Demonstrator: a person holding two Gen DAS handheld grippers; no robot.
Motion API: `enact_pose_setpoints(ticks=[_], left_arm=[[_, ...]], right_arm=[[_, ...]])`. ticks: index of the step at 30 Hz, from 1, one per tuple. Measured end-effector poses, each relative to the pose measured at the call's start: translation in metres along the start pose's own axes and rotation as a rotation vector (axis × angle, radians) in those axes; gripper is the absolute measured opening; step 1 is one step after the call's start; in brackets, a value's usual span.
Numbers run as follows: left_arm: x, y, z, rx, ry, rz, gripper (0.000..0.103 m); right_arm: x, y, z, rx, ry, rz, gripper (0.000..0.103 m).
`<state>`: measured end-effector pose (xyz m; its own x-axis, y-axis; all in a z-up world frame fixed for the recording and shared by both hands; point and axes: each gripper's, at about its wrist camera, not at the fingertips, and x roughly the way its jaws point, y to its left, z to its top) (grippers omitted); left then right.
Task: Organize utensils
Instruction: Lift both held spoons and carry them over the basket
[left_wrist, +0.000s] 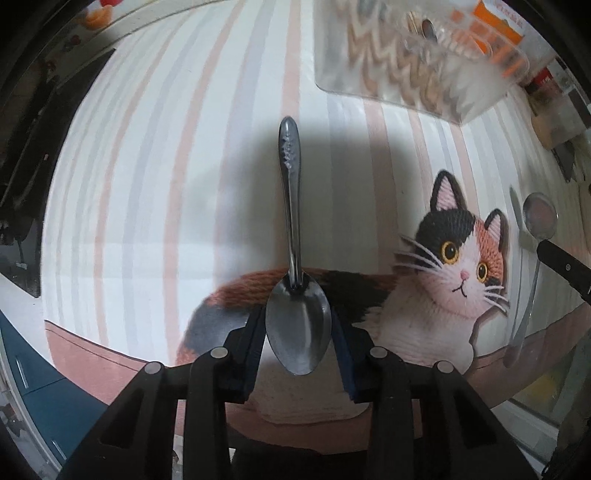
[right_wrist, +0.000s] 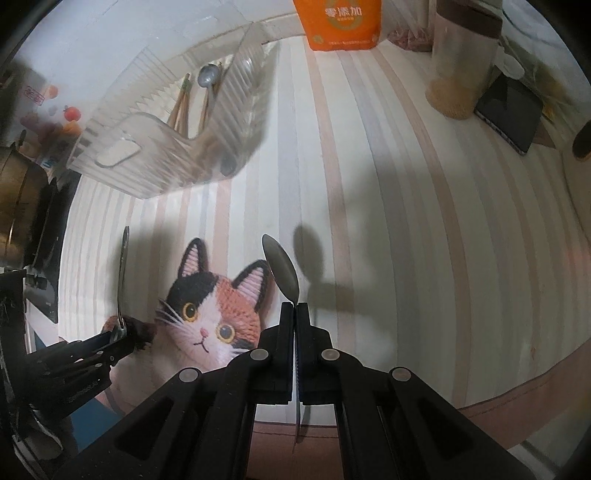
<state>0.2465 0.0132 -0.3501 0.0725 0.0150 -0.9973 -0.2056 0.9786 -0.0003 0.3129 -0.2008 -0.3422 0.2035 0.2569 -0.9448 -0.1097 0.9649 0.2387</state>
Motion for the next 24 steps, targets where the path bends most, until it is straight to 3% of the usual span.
enact_pose_setpoints(ticks=[9,16,19,24], left_arm=[[-0.045,0.018,0.019,-0.055,-0.116,0.027,0.032],[-0.107,0.034,0.035,-0.083,-0.249,0.030,0.032],[-0.146,0.045,0.043,-0.076,-0.321,0.015,0.032],[-0.190,0.026,0.075,-0.051,-0.422,-0.052,0.032]], right_arm=[[-0.028,0.014,0.018,-0.011,-0.048,0.051,0.001],[-0.060,0.032,0.042,-0.028,-0.105,0.100,0.001],[-0.078,0.035,0.054,-0.020,-0.144,0.121,0.001],[-0.112,0.042,0.086,-0.009,-0.219,0.157,0.001]])
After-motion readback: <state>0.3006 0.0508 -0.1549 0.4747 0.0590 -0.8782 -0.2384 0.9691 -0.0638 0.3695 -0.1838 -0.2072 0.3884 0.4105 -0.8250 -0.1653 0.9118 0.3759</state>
